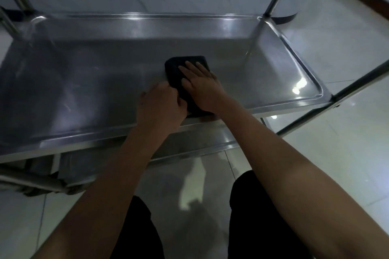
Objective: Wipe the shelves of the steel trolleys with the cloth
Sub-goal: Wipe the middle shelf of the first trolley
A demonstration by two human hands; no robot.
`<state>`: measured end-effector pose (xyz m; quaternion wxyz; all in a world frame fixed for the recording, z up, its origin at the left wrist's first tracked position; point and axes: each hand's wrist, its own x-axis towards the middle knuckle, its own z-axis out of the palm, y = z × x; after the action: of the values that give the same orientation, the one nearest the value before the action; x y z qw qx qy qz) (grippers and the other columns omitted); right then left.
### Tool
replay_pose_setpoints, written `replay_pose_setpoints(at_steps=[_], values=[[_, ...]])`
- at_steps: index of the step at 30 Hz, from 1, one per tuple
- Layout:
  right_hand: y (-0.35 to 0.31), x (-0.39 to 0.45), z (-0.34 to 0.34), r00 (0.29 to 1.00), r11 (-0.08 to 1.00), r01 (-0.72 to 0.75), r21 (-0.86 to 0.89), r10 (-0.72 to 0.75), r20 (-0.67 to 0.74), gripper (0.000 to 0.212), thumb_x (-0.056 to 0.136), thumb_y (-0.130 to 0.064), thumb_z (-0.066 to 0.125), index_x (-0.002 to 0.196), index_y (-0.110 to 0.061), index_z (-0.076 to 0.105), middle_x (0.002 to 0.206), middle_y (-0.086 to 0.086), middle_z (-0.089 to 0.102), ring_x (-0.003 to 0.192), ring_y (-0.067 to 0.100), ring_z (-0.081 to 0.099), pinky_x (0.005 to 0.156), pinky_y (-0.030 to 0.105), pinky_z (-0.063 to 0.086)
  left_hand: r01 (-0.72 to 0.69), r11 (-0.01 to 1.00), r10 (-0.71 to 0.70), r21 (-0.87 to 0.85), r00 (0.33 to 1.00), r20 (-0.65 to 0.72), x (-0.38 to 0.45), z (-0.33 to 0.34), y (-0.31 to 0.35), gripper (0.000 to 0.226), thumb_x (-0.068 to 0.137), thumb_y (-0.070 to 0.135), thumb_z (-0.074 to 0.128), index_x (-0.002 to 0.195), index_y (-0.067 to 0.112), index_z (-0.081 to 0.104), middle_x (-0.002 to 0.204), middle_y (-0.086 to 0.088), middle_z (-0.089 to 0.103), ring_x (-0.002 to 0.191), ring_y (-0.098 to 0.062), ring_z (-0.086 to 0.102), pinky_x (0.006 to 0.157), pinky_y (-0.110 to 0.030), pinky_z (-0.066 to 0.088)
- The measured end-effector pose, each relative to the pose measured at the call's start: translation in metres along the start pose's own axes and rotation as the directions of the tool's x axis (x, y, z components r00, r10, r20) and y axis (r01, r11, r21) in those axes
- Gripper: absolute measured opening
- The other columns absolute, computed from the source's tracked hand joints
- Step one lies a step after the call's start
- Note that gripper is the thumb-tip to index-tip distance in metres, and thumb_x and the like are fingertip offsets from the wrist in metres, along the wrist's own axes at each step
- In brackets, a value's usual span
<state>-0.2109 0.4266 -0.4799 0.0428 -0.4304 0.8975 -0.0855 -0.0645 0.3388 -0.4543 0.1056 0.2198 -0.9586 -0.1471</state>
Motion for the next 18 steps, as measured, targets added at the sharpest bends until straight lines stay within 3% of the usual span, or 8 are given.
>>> replay_pose_setpoints(at_steps=[5,8,10,15,18], values=[[0.043,-0.003,-0.010,0.998,0.999,0.037,0.034,-0.038,0.052,0.054,0.106,-0.042,0.020,0.158,-0.031,0.013,0.168,-0.007,0.004,0.154,0.020,0.000,0.121,0.050,0.011,0.133,0.991,-0.133,0.021,0.991,-0.013,0.008,0.004,0.031,0.029,0.097,0.031,0.050,0.080,0.011,0.063,0.083,-0.006,0.060,0.084,-0.027,0.061,0.077,-0.037,0.050],[0.088,-0.007,-0.019,0.999,0.998,0.017,0.065,-0.020,0.051,0.054,0.106,-0.044,0.021,0.158,-0.031,0.015,0.167,-0.006,0.005,0.154,0.021,0.001,0.122,0.049,0.009,0.118,0.990,-0.112,0.076,0.991,-0.069,0.019,0.011,0.066,0.030,0.098,0.031,0.048,0.088,0.011,0.067,0.093,-0.006,0.059,0.095,-0.028,0.058,0.075,-0.036,0.048],[0.122,-0.010,-0.025,0.999,0.997,-0.008,0.079,0.004,0.048,0.054,0.106,-0.045,0.021,0.158,-0.031,0.015,0.167,-0.007,0.005,0.154,0.021,0.001,0.123,0.048,0.008,0.087,0.993,-0.083,0.085,0.995,-0.054,0.029,0.020,0.094,0.031,0.097,0.031,0.045,0.094,0.013,0.070,0.102,-0.008,0.064,0.100,-0.028,0.058,0.082,-0.039,0.052],[0.204,-0.019,-0.042,0.998,0.993,-0.051,0.109,0.048,0.031,0.054,0.107,-0.045,0.021,0.159,-0.030,0.017,0.167,-0.007,0.006,0.154,0.020,-0.001,0.123,0.047,0.006,0.031,0.999,-0.030,0.041,0.999,-0.021,0.053,0.056,0.164,0.029,0.097,0.032,0.048,0.100,0.015,0.070,0.107,-0.007,0.065,0.103,-0.026,0.057,0.083,-0.033,0.047],[0.249,-0.021,-0.051,0.995,0.989,-0.099,0.108,0.097,0.021,0.053,0.107,-0.044,0.021,0.158,-0.030,0.017,0.167,-0.007,0.006,0.154,0.019,-0.001,0.123,0.047,0.006,0.037,0.999,-0.037,0.026,0.999,-0.003,0.070,0.074,0.201,0.029,0.096,0.033,0.048,0.106,0.017,0.069,0.111,-0.005,0.064,0.106,-0.027,0.056,0.089,-0.042,0.049]])
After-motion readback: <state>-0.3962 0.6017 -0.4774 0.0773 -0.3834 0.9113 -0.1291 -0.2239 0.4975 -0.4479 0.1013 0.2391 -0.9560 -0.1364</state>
